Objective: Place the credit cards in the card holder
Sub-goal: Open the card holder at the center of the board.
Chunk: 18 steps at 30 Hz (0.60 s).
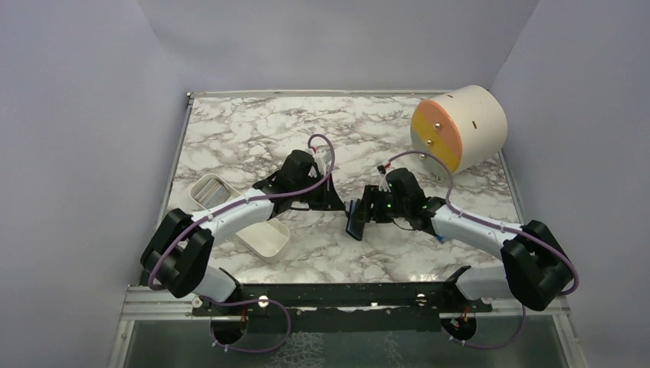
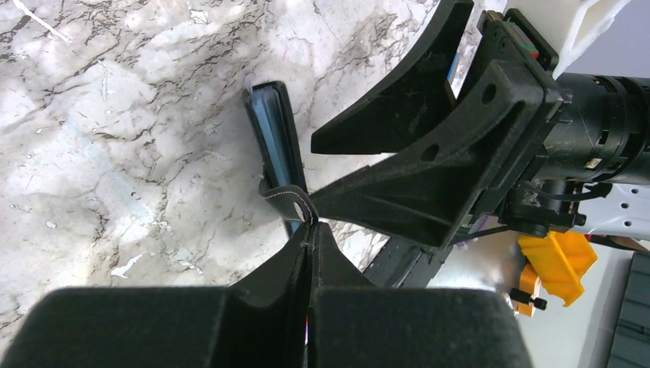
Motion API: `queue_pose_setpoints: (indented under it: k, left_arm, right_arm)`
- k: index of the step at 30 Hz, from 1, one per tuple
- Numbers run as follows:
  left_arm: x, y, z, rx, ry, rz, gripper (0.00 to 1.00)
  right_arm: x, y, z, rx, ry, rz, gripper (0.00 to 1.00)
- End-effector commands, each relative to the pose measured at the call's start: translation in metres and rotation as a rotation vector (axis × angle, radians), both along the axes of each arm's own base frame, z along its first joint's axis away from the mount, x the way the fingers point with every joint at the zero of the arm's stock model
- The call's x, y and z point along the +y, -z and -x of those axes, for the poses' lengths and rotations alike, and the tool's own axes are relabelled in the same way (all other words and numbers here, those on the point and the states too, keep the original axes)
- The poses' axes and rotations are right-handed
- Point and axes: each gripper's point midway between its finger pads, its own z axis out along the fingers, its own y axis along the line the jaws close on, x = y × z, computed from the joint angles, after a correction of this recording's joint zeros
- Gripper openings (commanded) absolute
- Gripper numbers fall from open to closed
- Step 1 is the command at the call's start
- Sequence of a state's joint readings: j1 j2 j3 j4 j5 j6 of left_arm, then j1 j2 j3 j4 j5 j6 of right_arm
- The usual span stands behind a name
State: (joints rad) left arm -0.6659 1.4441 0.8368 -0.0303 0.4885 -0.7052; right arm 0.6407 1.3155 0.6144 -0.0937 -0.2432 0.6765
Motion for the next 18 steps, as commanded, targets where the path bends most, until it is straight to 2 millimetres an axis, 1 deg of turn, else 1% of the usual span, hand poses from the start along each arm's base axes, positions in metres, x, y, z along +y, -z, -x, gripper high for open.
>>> queue_pose_setpoints:
  k: [1, 2, 5, 7, 9, 11, 15, 18]
  left_arm:
    - [0.005, -0.008, -0.003, -0.054, -0.015, -0.012, 0.00]
    - [0.009, -0.008, -0.005, -0.070, -0.031, -0.035, 0.00]
    - [0.018, -0.014, -0.010, -0.127, -0.067, -0.067, 0.00]
    - [0.021, -0.018, -0.011, -0.148, -0.073, -0.073, 0.00]
    - [0.022, -0.018, -0.011, -0.157, -0.069, -0.081, 0.00]
    - [0.023, -0.012, -0.011, -0.148, -0.062, -0.099, 0.00]
    - [0.024, 0.000, -0.011, -0.132, -0.047, -0.135, 0.00]
    - [0.028, 0.007, -0.012, -0.129, -0.048, -0.162, 0.00]
  right_arm:
    - [-0.013, 0.009, -0.006, -0.022, 0.049, 0.074, 0.50]
    - [-0.016, 0.011, -0.006, -0.027, 0.053, 0.087, 0.48]
    - [-0.028, 0.017, -0.006, -0.033, 0.081, 0.142, 0.42]
    - [-0.034, 0.018, -0.006, -0.041, 0.093, 0.170, 0.39]
    - [-0.040, 0.020, -0.005, -0.049, 0.103, 0.188, 0.36]
    - [-0.044, 0.022, -0.004, -0.055, 0.111, 0.201, 0.33]
    - [-0.054, 0.032, -0.002, -0.052, 0.127, 0.248, 0.24]
    - [-0.057, 0.034, -0.001, -0.056, 0.130, 0.260, 0.18]
